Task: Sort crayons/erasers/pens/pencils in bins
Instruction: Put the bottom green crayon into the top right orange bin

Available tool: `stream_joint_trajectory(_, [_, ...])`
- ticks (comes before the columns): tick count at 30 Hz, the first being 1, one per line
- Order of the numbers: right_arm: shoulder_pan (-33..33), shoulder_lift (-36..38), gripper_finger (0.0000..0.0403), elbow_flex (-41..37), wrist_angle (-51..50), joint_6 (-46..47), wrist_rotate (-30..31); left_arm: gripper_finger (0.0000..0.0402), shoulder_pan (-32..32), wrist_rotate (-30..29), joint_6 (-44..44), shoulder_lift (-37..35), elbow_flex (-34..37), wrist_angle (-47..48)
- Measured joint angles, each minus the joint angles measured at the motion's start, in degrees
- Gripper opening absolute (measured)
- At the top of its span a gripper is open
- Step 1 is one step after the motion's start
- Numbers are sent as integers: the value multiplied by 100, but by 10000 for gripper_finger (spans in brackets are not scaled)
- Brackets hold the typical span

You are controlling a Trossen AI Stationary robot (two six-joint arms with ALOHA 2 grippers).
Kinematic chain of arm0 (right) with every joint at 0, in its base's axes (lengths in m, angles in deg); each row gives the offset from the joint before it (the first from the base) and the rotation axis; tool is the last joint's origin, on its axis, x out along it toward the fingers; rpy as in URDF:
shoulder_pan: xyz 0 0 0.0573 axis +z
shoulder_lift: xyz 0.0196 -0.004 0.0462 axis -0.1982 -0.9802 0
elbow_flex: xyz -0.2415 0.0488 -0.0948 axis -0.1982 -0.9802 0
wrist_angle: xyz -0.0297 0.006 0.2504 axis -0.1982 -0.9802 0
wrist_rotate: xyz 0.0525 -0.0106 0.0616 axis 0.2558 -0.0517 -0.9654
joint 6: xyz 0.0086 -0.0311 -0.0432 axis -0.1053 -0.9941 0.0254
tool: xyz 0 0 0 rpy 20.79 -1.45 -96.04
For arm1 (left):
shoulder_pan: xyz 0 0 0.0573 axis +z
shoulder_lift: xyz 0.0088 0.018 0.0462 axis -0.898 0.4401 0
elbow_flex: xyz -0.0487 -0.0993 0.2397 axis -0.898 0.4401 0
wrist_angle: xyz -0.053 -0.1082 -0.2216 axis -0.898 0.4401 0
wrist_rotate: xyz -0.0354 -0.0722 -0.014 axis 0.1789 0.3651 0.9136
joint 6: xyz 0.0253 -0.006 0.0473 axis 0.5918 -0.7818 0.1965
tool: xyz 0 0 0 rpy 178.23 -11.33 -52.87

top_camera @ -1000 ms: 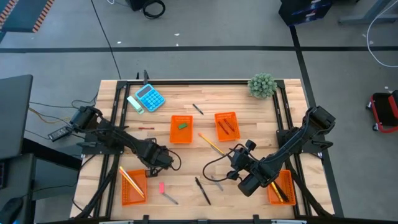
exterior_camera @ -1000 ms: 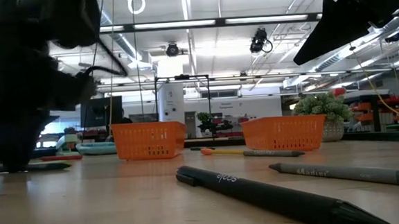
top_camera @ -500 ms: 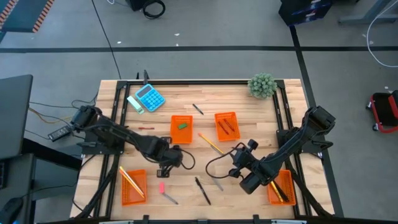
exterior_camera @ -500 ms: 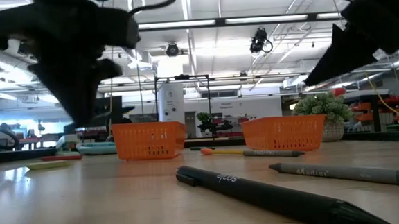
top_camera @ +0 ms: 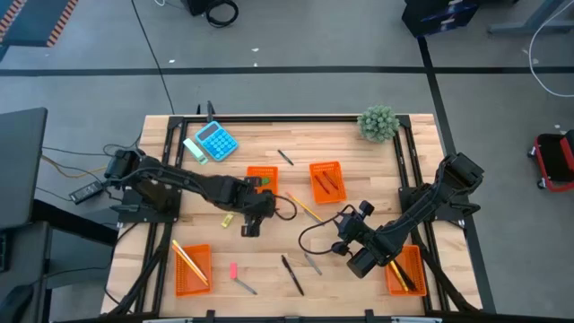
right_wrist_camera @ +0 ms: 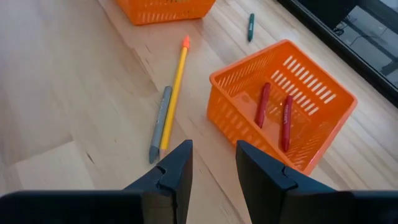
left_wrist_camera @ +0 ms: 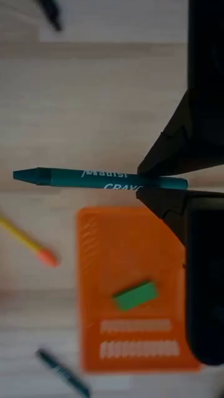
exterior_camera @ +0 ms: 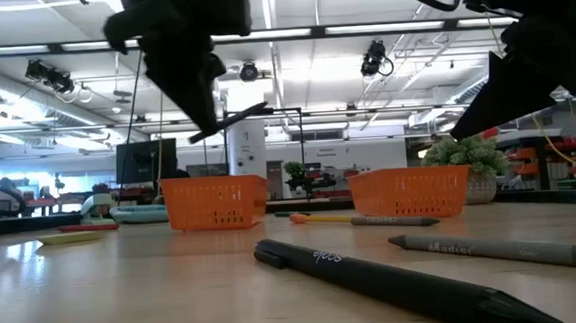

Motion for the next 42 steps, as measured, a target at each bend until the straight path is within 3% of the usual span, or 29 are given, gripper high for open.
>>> stream_joint_trajectory(11, [21, 0, 129, 225, -180, -68, -88, 29, 216, 18, 839, 30, -2, -1654])
stream_joint_trajectory(19, [401, 0, 129, 1010, -871, -7, -243, 39, 455, 18, 1661, 326, -7, -2768])
stream_joint_trajectory(28, [1094, 2, 129, 1802, -2372, 745, -240, 35, 691, 20, 3310, 1011, -7, -4039])
stream_joint_trajectory(34, [1280, 1, 129, 1867, -2516, 956, -112, 37, 847, -1, 4612, 1532, -6, -5311])
stream_joint_trajectory(42, [1275, 0, 129, 1867, -2517, 835, 64, 38, 1048, -152, 6444, 2020, -7, -5908])
